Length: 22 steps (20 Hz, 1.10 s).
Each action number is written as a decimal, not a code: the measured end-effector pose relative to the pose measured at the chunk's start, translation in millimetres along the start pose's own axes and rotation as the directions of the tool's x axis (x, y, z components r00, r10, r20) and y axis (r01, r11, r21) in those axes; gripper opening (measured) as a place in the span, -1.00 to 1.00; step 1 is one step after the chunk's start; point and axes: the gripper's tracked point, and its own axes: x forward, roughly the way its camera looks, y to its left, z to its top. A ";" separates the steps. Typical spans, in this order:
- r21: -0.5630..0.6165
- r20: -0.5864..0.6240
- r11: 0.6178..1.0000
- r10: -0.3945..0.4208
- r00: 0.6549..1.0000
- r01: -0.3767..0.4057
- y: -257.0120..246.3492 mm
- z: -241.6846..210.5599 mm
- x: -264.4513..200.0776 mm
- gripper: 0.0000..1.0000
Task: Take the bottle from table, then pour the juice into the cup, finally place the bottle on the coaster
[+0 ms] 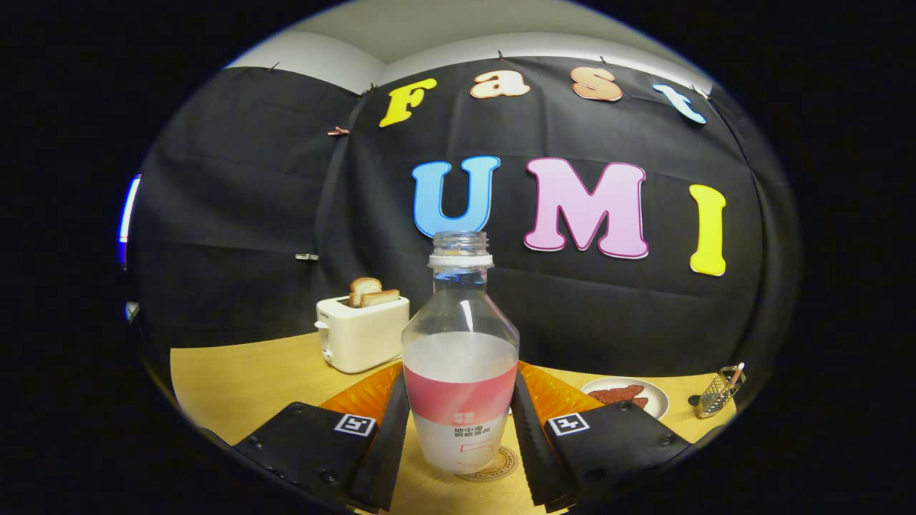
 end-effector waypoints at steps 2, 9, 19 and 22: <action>0.027 -0.024 0.999 -0.026 0.999 0.027 -10.9 -18.7 12.0 0.44; 0.035 -0.081 0.998 -0.050 0.996 0.053 -30.1 -69.5 39.8 0.45; 0.028 -0.105 0.998 -0.059 0.993 0.062 -31.8 -101.0 50.6 0.46; 0.033 -0.098 0.997 -0.067 0.993 0.070 -33.1 -101.8 48.0 0.46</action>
